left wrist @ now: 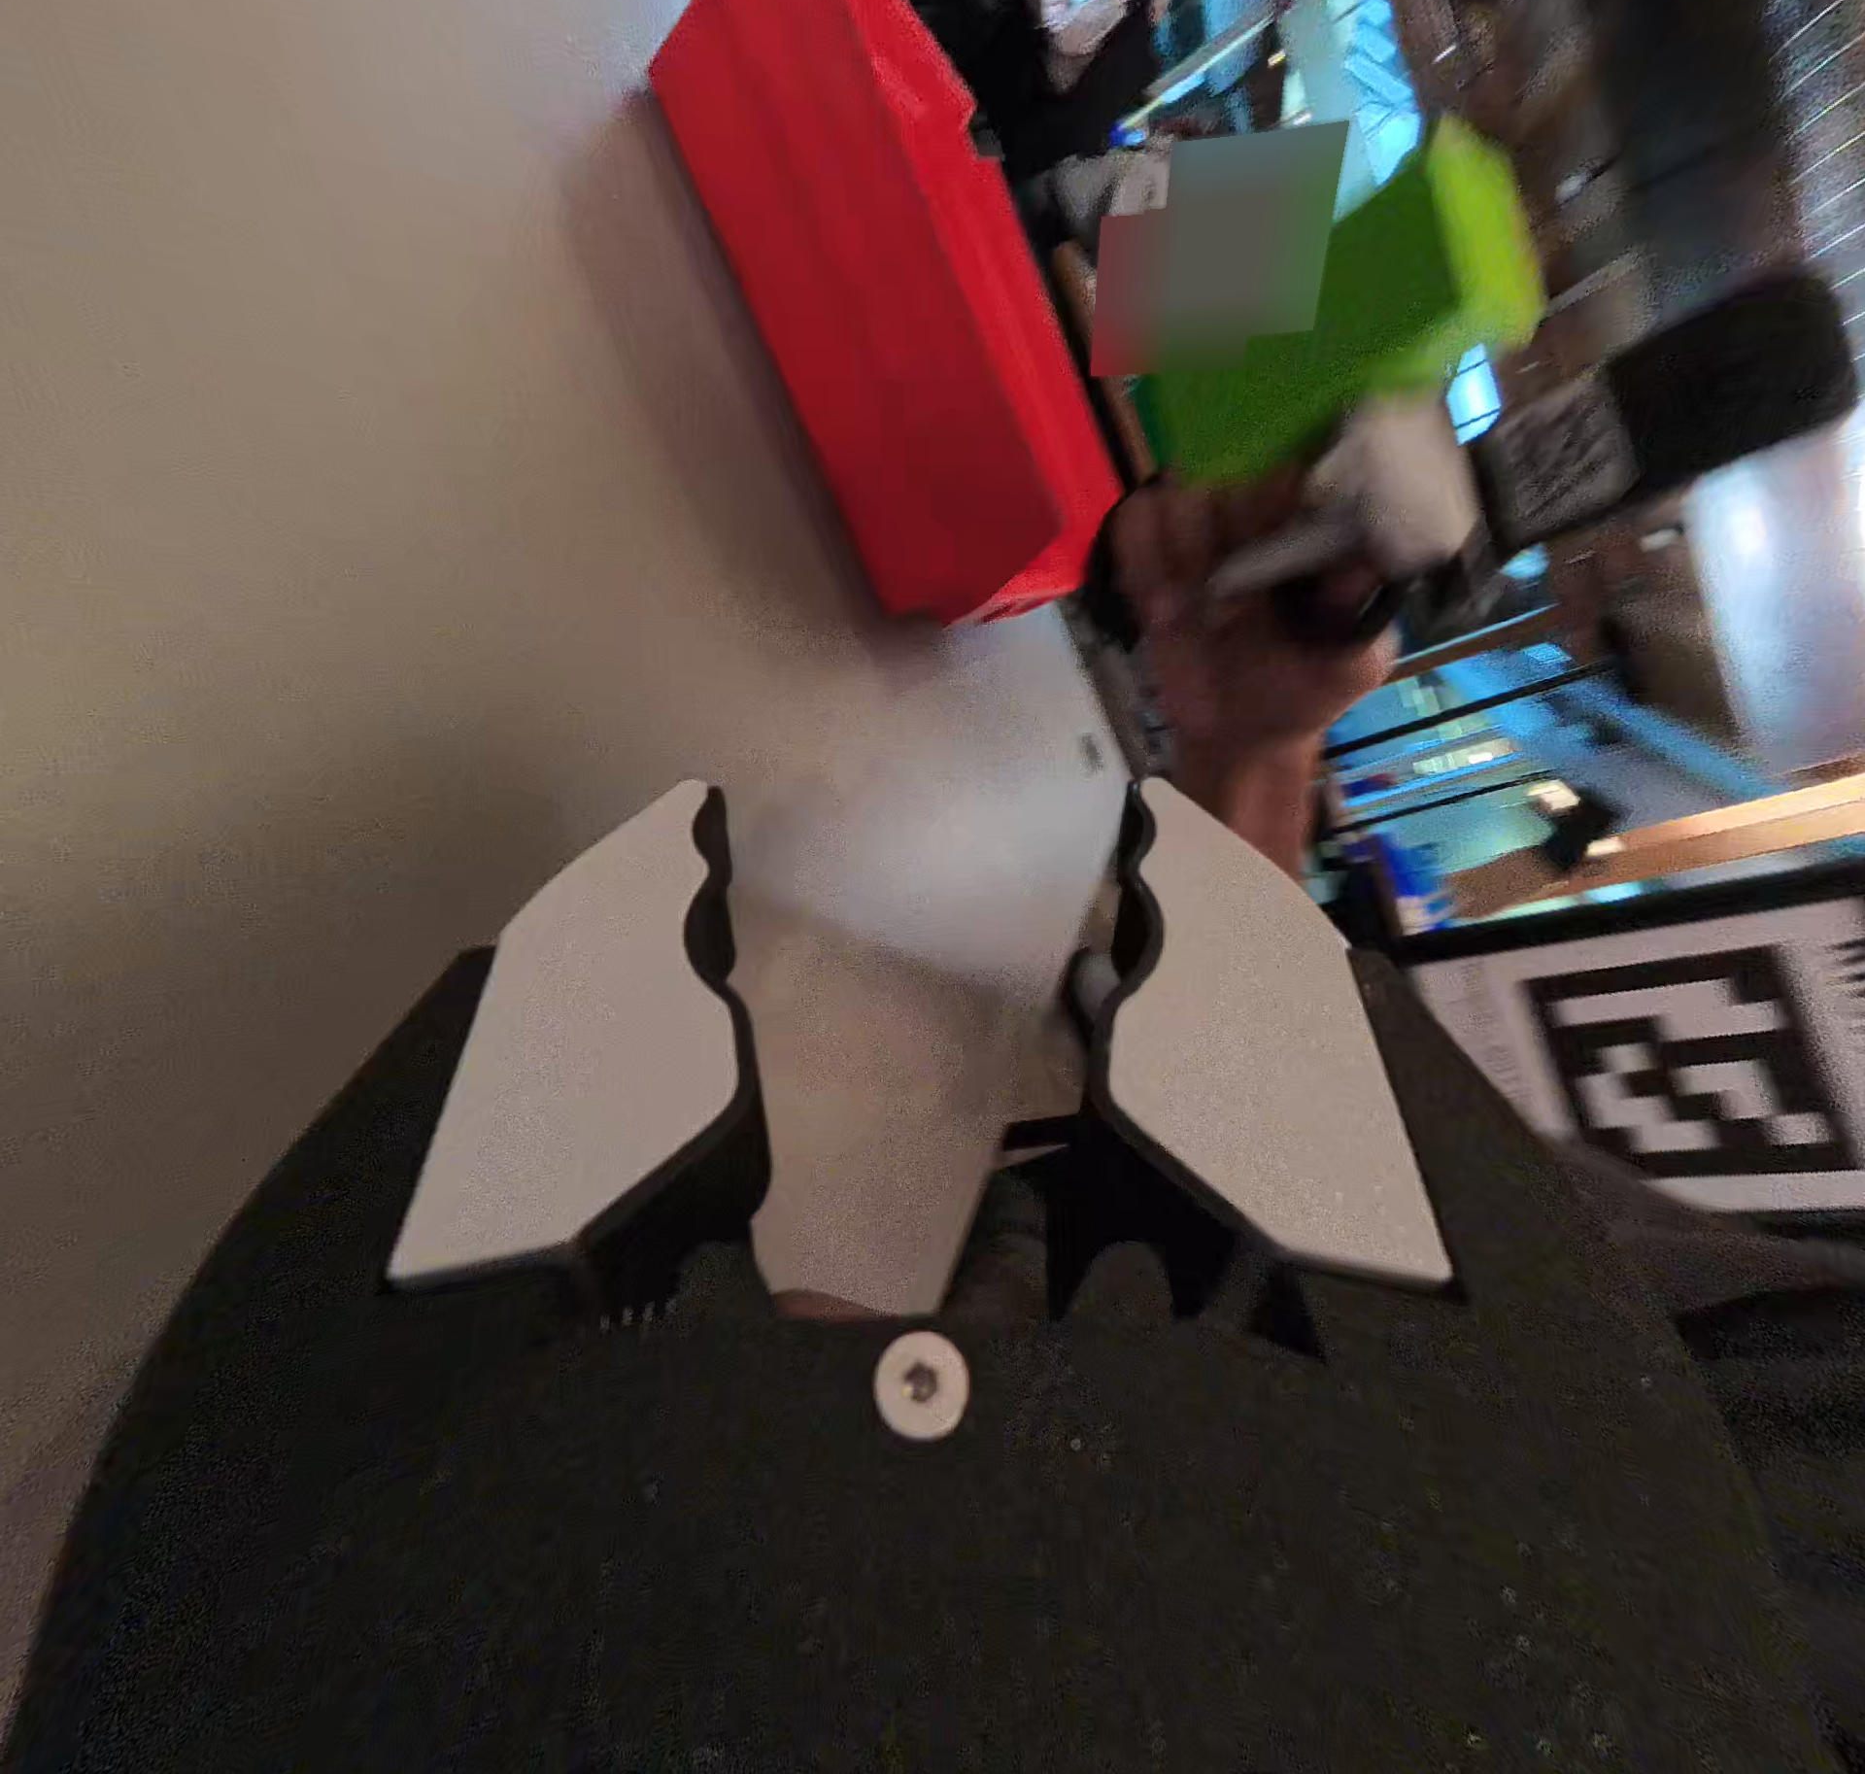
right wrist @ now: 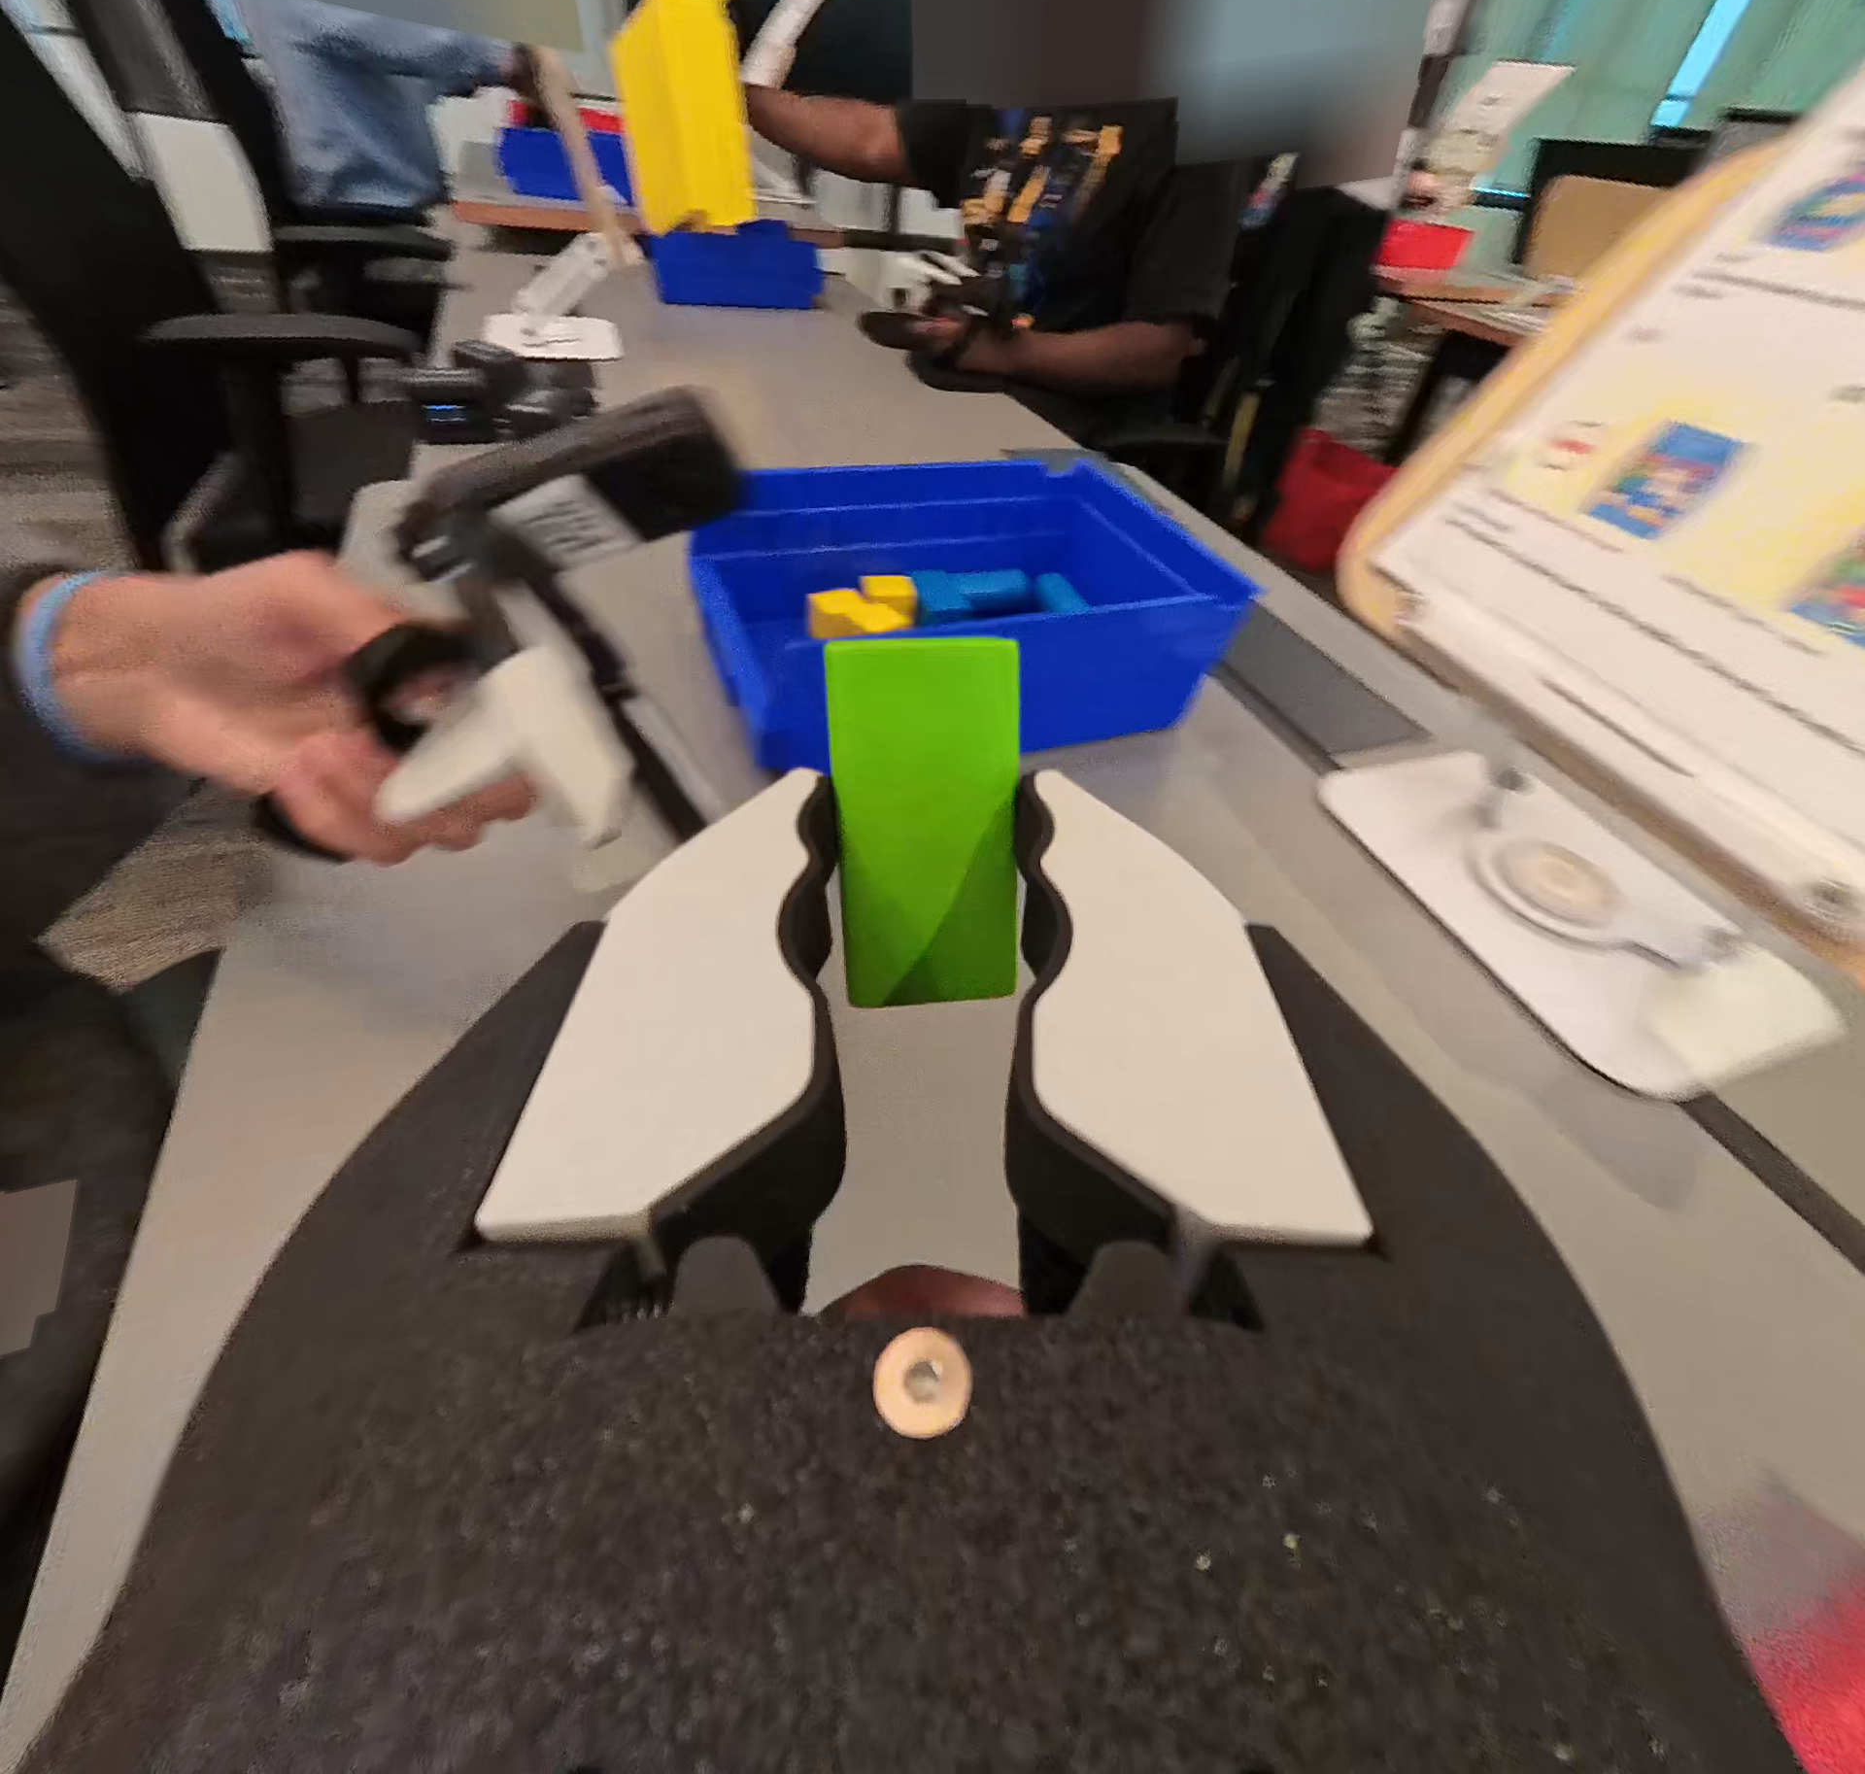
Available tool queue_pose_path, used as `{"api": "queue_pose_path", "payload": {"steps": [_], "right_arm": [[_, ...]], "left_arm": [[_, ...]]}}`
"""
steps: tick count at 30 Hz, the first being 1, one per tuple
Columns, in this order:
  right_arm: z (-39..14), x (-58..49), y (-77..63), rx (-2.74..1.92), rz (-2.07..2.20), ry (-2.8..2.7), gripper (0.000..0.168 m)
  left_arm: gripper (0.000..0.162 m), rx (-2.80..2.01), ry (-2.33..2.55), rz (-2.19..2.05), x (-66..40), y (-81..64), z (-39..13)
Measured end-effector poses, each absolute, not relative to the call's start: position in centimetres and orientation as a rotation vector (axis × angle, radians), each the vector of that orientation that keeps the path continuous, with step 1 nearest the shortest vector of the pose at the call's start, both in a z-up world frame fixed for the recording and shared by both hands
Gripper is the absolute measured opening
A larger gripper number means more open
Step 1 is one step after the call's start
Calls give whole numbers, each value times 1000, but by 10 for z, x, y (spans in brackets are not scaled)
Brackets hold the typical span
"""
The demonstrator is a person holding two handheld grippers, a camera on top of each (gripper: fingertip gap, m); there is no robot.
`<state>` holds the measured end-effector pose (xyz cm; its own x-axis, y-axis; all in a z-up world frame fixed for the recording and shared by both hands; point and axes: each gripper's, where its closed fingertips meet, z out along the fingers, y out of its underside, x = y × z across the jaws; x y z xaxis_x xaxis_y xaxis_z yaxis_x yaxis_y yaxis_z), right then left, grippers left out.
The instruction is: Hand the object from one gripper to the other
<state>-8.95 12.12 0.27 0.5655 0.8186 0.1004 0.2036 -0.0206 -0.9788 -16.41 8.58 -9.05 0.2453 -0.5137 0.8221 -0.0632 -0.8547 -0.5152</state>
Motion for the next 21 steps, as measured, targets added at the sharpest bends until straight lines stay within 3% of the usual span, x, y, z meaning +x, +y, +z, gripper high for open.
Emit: {"api": "queue_pose_path", "payload": {"steps": [6,12,17,21], "right_arm": [[9,85,162,-1834,275,-331,34],[-74,215,180,-2321,-10,74,34],[-146,251,190,-2688,23,307,34],[-167,261,191,-2804,5,548,34]], "left_arm": [[67,-2134,831,-1488,-173,10,-128],[60,-2083,1018,-1256,-166,5,-136],[60,-2076,1047,-1153,-173,10,-137],[60,-2094,1022,-1155,-179,16,-138]]}}
